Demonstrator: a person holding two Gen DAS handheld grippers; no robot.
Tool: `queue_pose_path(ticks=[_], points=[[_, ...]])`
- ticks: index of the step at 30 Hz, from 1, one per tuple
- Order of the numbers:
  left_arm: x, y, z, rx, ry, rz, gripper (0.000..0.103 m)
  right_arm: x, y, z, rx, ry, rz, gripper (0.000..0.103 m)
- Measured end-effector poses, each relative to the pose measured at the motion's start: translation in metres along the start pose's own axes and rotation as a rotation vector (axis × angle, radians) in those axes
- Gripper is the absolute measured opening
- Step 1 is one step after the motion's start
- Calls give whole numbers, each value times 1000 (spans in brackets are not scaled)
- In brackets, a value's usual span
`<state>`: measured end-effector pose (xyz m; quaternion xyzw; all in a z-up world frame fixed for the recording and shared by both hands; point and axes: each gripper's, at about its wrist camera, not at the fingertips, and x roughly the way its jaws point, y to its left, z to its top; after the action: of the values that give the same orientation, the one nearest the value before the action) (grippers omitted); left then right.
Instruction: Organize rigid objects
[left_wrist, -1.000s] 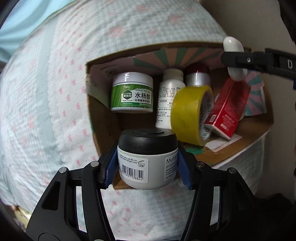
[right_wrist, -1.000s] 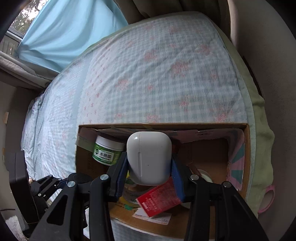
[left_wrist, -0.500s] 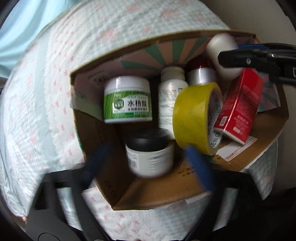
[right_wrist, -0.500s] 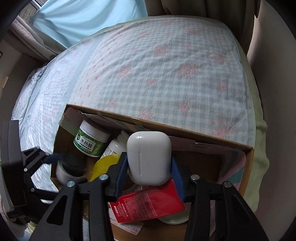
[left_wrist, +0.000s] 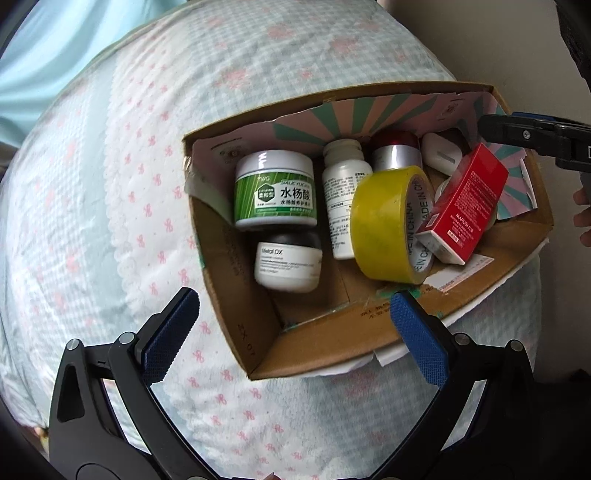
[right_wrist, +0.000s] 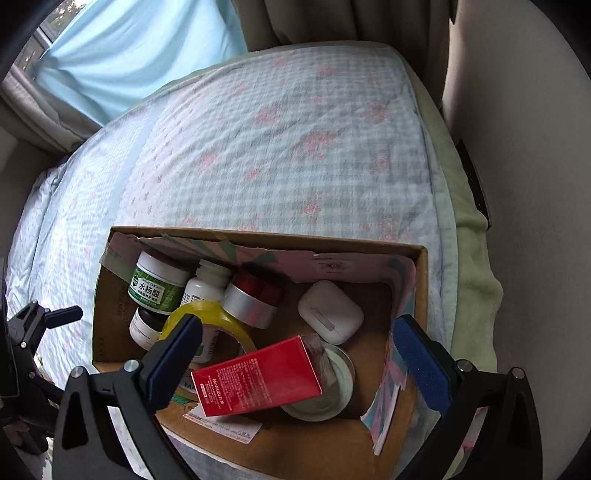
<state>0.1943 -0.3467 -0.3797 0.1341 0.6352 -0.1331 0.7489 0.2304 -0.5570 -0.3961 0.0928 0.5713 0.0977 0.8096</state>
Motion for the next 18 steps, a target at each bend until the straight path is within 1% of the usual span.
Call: queue_pose_path(ticks=[6,8,11,14,18], points=[[-15,4,-6,-15,-21,-7,103,-13,6,-2,6,-13,0,103],[-16,8,-2,-25,-30,-9,103,-18,10,-2,0,-16,-6,103],[-31,15,-7,-50,-53,-19,103,-29,19,-2,-8,-24,-13,103],[-52,27,-14,-81,-88,-28,103,-43,31,1,-24,-41,-18,103],[-93,49,-20,-124,-165,-34,103,-69,60,11,-67,-76,-26,103]])
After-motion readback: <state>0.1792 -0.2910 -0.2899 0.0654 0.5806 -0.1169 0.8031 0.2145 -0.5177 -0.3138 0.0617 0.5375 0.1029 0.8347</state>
